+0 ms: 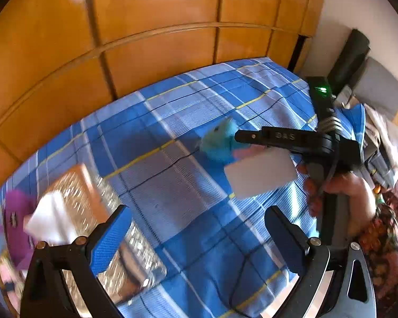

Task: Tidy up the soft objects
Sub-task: 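Grasp the white sponge with the left gripper while the right gripper holds the teal bear, then carry the white sponge with the left gripper into the tray and release, then carry the teal bear with pink cloth with the right gripper into the tray and release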

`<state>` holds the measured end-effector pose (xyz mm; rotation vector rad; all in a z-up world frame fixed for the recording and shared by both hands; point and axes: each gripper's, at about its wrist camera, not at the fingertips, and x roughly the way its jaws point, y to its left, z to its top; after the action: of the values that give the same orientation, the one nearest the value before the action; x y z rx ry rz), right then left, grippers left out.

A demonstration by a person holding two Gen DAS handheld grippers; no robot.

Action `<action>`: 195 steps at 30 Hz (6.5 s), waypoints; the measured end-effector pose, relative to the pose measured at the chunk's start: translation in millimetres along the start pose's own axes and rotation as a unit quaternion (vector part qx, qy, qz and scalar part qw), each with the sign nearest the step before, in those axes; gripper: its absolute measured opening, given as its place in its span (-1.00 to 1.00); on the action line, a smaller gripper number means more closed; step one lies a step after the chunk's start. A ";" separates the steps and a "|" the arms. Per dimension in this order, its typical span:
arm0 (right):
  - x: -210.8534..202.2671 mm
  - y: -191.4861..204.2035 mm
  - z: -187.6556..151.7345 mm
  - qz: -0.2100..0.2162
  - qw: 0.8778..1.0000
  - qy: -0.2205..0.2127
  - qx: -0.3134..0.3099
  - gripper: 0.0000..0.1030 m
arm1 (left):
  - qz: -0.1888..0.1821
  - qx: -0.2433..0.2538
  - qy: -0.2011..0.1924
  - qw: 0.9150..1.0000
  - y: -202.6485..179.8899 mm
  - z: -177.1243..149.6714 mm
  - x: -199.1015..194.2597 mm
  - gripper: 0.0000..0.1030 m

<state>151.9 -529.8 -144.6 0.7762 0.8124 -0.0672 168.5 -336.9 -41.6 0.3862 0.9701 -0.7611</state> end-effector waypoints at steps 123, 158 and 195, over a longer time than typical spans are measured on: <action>-90.1 148.8 -134.2 -0.036 0.978 -0.173 -0.109 -0.32 | -0.029 -0.253 0.067 0.965 281.5 -219.2 -23.7 0.94; 91.9 390.6 -334.2 0.166 0.796 0.216 -0.540 -0.31 | 0.069 -0.361 -0.230 0.901 337.9 -301.7 -240.3 0.99; 131.2 383.9 -351.9 0.195 0.790 0.349 -0.465 -0.43 | 0.224 -0.344 -0.179 0.894 309.2 -299.9 -233.4 0.99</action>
<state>152.4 7.1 -155.9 -0.0374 1.2035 0.9928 136.3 151.0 -11.5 -0.1542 0.7001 -0.0304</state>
